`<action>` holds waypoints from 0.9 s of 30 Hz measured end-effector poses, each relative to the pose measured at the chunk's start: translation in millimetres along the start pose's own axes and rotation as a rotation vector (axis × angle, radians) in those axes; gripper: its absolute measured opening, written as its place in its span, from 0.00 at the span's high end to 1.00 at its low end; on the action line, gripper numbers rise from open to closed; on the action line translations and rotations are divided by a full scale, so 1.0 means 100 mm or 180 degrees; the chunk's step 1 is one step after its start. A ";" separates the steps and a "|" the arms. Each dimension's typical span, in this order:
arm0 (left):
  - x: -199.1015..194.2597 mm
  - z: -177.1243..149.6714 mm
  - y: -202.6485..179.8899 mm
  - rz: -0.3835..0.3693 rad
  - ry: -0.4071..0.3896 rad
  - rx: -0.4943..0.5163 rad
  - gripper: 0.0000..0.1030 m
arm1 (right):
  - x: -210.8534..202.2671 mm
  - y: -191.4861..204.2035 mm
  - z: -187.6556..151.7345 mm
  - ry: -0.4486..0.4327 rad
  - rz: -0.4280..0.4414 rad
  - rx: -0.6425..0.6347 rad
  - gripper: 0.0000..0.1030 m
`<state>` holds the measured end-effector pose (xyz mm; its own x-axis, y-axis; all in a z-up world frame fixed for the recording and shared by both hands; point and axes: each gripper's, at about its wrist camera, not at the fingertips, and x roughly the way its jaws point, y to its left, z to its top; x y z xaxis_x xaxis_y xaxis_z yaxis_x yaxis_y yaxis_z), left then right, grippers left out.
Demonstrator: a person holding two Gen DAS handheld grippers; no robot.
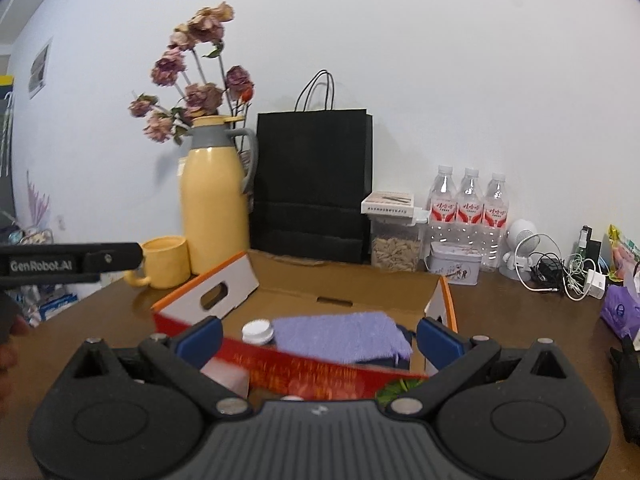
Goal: Organize objects
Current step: 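Grasp the white bottle cap on the table with the right gripper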
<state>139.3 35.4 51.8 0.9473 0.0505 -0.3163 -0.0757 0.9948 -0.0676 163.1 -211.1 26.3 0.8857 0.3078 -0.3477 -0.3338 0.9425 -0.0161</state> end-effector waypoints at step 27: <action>-0.46 -1.02 0.83 0.0169 0.0766 -0.0114 0.00 | -0.31 0.05 -1.08 0.0913 0.0144 -0.0088 0.11</action>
<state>57.6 107.2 -35.4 0.8407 0.0760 -0.5362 -0.1383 0.9874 -0.0770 99.1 -229.6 -64.0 0.7436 0.2962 -0.5994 -0.3830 0.9235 -0.0187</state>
